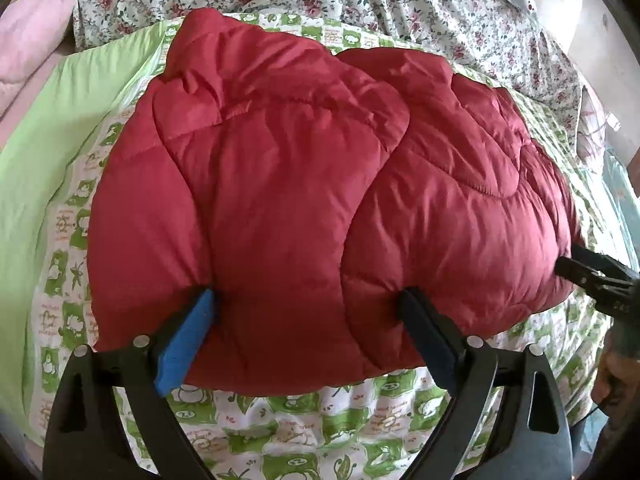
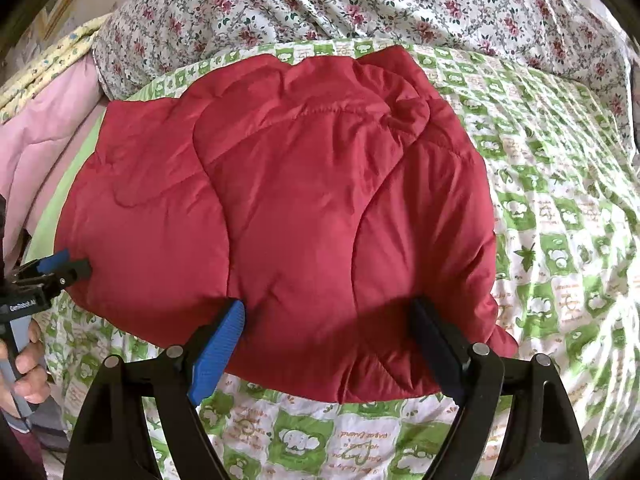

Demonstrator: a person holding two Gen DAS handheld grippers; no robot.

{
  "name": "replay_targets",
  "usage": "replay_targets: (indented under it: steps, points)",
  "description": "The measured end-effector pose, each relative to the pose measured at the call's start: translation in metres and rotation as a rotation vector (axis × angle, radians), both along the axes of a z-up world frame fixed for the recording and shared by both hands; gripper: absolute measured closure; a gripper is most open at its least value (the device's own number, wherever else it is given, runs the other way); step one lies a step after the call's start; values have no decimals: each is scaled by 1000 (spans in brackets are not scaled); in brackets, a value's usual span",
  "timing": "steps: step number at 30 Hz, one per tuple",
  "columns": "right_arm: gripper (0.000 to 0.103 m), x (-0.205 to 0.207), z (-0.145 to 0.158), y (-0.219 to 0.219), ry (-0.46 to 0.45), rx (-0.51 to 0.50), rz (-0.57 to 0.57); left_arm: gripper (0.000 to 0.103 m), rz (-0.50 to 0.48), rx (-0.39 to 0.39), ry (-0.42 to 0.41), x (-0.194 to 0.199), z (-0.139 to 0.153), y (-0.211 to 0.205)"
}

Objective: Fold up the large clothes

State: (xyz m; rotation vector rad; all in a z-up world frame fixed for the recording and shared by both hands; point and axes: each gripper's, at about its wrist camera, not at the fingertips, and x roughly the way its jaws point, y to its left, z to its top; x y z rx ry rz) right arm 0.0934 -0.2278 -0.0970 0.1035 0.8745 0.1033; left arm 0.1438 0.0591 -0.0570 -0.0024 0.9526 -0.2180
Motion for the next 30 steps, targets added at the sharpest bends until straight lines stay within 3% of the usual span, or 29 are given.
replay_targets:
  steps: [7, 9, 12, 16, 20, 25, 30]
  points:
    - [17, -10, 33, 19, -87, -3, 45, 9, 34, -56, -56, -14, 30, 16]
    - [17, 0, 27, 19, -57, 0, 40, 9, 41, -51, -61, -11, 30, 20]
    - [17, 12, 7, 17, 3, 0, 31, 9, 46, -19, -4, 2, 14, 19]
    - [17, 11, -9, 15, 1, 5, 38, 7, 45, 16, 12, 7, -2, 12]
    - [16, 10, -3, 14, 9, 18, 32, 6, 46, 42, 13, 7, -4, 8]
    - [17, 5, 21, 17, -56, 15, 42, 5, 47, 37, 13, 7, -7, 10]
    - [15, 28, -3, 12, 17, 43, 41, 4, 45, 36, 12, 7, -8, 9]
